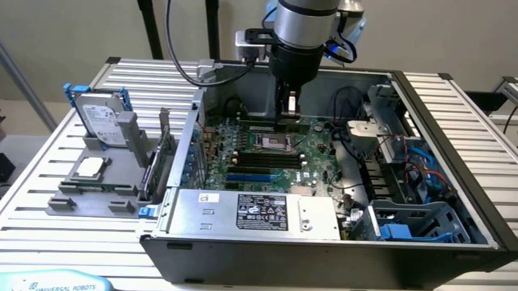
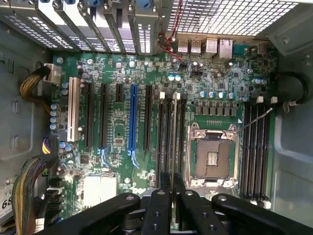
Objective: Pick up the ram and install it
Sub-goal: 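Insert the ram into the slot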
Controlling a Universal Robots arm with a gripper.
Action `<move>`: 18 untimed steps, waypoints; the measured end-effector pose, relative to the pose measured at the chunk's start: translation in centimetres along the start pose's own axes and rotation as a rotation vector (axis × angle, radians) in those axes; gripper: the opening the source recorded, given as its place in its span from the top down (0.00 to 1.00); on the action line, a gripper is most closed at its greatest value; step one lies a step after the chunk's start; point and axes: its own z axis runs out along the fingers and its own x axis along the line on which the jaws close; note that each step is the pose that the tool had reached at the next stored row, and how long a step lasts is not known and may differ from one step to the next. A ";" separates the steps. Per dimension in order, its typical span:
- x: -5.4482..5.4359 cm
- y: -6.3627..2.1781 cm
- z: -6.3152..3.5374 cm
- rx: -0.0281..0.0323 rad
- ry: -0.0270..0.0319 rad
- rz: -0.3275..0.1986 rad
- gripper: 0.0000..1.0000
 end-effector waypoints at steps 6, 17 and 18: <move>0.1 -0.01 1.09 -0.0002 0.0002 -0.005 0.86; 0.2 -0.07 3.09 -0.0003 0.0002 -0.007 0.86; 0.2 -0.08 3.27 -0.0003 0.0003 -0.007 0.86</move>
